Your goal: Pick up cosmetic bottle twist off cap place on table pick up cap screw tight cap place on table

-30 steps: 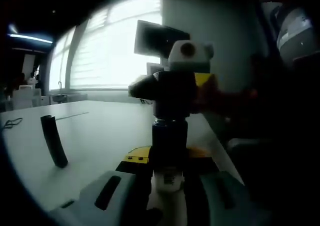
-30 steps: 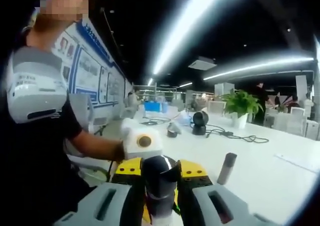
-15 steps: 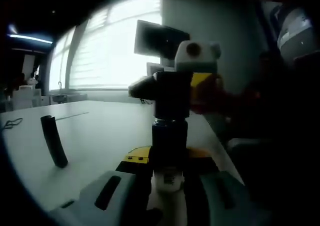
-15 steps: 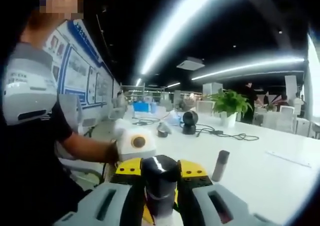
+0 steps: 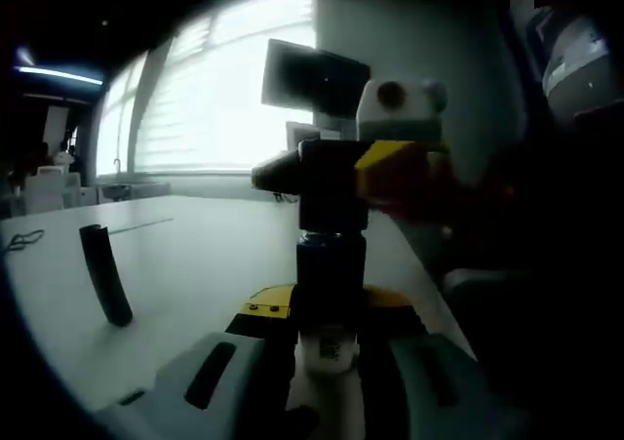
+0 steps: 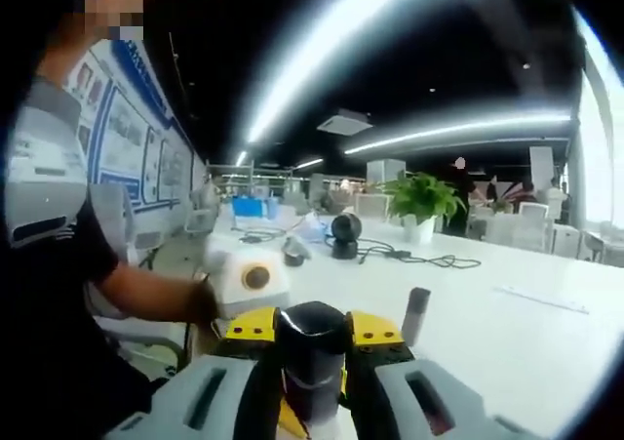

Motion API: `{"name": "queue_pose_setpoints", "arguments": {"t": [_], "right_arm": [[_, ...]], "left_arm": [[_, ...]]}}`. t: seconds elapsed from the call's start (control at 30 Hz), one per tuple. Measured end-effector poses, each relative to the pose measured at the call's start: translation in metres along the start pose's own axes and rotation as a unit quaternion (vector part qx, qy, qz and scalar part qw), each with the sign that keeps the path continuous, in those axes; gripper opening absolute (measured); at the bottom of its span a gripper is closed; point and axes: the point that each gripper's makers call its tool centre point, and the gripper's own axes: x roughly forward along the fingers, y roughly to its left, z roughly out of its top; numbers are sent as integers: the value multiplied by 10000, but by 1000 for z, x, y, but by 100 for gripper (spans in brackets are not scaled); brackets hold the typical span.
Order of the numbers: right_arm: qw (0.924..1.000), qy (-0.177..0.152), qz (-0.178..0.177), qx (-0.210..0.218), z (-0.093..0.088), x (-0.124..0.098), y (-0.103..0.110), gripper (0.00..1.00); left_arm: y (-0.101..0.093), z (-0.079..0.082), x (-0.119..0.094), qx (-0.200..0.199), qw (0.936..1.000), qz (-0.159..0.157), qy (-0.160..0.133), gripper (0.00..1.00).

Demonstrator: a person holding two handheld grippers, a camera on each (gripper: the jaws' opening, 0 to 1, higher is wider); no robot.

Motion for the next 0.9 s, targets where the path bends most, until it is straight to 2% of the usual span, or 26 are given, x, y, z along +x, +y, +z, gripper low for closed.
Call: {"name": "queue_pose_setpoints", "arguments": {"t": [0.5,0.9], "right_arm": [[9966,-41,-823,91,0,-2,-4,19],[9894,-85,-1451,54,0,-2,-7,19]], "left_arm": [[0,0,0,-7,10000,15,3,14],[2,0,-1,-46,10000,63,2,14]]}}
